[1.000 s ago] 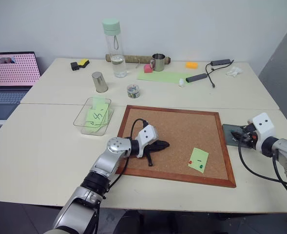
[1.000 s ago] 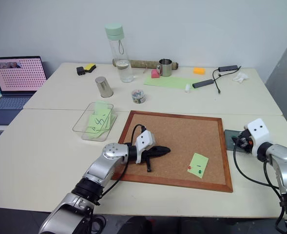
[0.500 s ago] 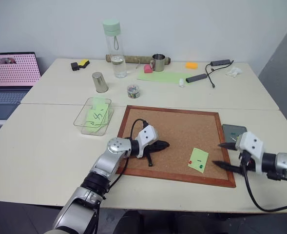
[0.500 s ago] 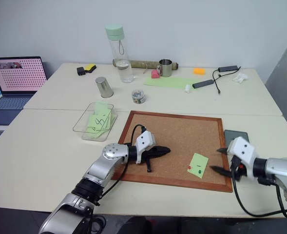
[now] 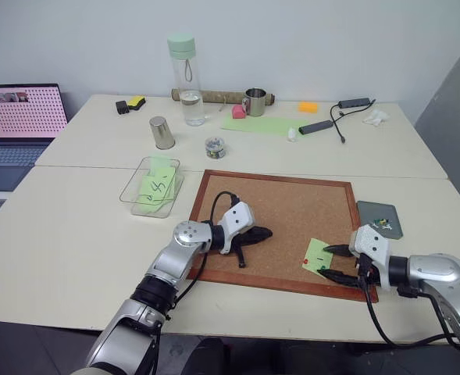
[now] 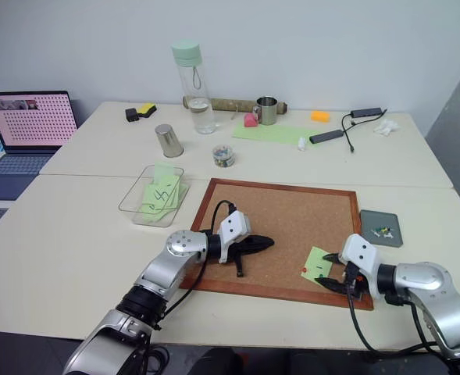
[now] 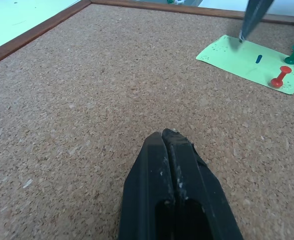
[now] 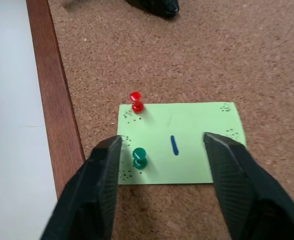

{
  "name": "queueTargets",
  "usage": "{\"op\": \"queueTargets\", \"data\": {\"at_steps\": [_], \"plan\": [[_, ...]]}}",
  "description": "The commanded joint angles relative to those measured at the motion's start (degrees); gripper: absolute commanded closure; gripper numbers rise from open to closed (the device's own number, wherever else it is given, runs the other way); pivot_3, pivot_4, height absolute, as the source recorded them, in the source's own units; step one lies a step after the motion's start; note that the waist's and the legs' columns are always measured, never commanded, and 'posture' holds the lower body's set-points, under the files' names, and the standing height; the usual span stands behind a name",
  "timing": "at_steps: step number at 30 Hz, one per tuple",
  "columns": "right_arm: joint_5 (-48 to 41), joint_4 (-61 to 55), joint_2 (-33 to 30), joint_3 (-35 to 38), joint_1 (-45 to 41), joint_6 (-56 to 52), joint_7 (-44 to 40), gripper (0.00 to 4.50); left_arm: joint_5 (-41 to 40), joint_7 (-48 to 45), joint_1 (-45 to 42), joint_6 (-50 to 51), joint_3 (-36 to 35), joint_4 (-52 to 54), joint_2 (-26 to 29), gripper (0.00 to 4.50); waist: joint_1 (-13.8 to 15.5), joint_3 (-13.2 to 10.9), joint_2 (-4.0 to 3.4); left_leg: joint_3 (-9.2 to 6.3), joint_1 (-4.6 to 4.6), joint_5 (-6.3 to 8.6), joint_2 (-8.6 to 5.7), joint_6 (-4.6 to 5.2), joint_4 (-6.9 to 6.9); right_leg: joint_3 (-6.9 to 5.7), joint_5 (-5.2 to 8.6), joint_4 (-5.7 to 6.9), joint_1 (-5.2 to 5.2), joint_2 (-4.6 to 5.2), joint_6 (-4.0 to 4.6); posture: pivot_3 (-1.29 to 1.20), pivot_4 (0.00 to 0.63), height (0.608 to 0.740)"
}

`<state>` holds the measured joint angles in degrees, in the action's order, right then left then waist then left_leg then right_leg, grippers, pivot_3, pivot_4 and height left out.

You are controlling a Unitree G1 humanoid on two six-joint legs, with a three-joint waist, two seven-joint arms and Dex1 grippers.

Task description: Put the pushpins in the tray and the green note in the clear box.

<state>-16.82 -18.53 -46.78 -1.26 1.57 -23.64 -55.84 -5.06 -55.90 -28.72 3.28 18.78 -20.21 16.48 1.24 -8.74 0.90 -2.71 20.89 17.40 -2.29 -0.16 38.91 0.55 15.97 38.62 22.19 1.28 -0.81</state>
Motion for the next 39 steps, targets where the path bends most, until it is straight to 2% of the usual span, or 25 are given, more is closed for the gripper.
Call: {"op": "queueTargets", "data": {"at_steps": [1,10,30,36,39], "plan": [[-0.04,-0.13,0.16,0.41,0.03,1.85,-0.42,2.75,1.55,-0.74,1.77,0.83,1.38,-1.15,0.5,4.5,0.0,0.0,0.0,0.0,0.0,0.0,0.0,0.0,0.0,0.0,0.0,0.0,0.0,0.0,0.0,0.0,0.15,0.74],[-2.41,-2.37,0.13,1.42,1.96,1.23,-1.37,4.47,1.58,-0.83,1.72,0.81,1.4,-1.25,0.58,4.5,0.01,0.0,0.0,-0.01,0.0,0.0,0.0,0.0,-0.01,0.0,0.0,-0.01,0.0,0.0,0.0,0.0,0.15,0.74],[-16.84,-8.97,0.58,12.82,-0.18,-10.06,2.35,4.47,1.95,-0.35,2.57,1.38,1.84,-0.45,0.45,4.5,0.04,0.0,0.0,-0.05,0.01,0.01,0.0,0.0,-0.04,-0.03,0.01,-0.06,-0.02,0.0,-0.01,0.0,0.15,0.74],[-10.55,2.3,1.39,17.06,-5.34,-9.8,13.1,4.47,2.0,-0.4,3.01,1.46,1.99,-0.13,0.49,4.5,0.03,0.0,0.0,-0.04,0.01,0.01,0.0,0.01,-0.04,-0.02,0.0,-0.08,-0.03,0.0,-0.01,0.0,0.15,0.74],[-6.43,8.21,1.67,16.94,-8.32,-8.5,17.63,4.47,2.1,-0.52,3.13,1.45,2.03,-0.17,0.46,4.5,0.03,0.01,-0.01,-0.03,0.02,0.01,0.0,0.01,-0.06,-0.01,0.0,-0.09,-0.02,0.01,-0.01,0.0,0.15,0.74]]}}
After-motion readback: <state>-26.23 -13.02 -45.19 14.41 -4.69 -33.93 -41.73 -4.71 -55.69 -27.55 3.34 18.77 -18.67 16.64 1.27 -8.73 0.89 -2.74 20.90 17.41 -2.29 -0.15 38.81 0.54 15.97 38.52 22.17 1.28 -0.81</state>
